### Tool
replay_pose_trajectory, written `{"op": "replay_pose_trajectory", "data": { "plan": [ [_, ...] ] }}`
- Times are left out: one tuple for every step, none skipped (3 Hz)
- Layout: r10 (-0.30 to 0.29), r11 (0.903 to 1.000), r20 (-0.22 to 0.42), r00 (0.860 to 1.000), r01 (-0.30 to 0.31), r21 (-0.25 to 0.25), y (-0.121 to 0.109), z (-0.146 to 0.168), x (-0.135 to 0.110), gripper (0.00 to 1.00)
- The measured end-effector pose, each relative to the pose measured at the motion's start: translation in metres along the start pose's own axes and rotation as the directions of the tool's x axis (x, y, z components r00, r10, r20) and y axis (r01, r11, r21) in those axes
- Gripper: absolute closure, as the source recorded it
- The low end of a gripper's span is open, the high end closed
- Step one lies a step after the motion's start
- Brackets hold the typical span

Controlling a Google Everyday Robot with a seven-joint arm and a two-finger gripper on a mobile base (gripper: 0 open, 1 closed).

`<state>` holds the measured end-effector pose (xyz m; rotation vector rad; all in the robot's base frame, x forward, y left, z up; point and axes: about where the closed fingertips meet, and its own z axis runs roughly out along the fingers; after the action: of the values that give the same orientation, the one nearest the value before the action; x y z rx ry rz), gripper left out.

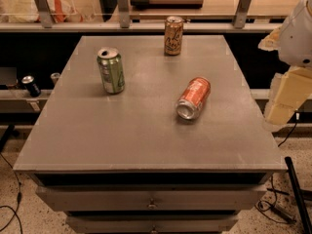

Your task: Place coke can upright

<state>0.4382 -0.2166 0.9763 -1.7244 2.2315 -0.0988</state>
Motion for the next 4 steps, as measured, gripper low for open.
{"op": "replay_pose_trajectory", "data": {
  "plan": [
    [0.000, 1.0000, 0.000, 1.000, 0.000, 0.000, 0.000, 0.000, 0.000, 0.00],
    [0.060, 0.9982, -0.004, 0.998, -0.060, 0.010, -0.004, 0.000, -0.006, 0.00],
    [0.177, 0.9828, -0.005, 0.984, -0.177, 0.053, -0.011, 0.000, -0.026, 0.00],
    [0.334, 0.9380, 0.030, 0.942, -0.336, 0.086, -0.013, 0.008, -0.038, 0.00]
  ]
}}
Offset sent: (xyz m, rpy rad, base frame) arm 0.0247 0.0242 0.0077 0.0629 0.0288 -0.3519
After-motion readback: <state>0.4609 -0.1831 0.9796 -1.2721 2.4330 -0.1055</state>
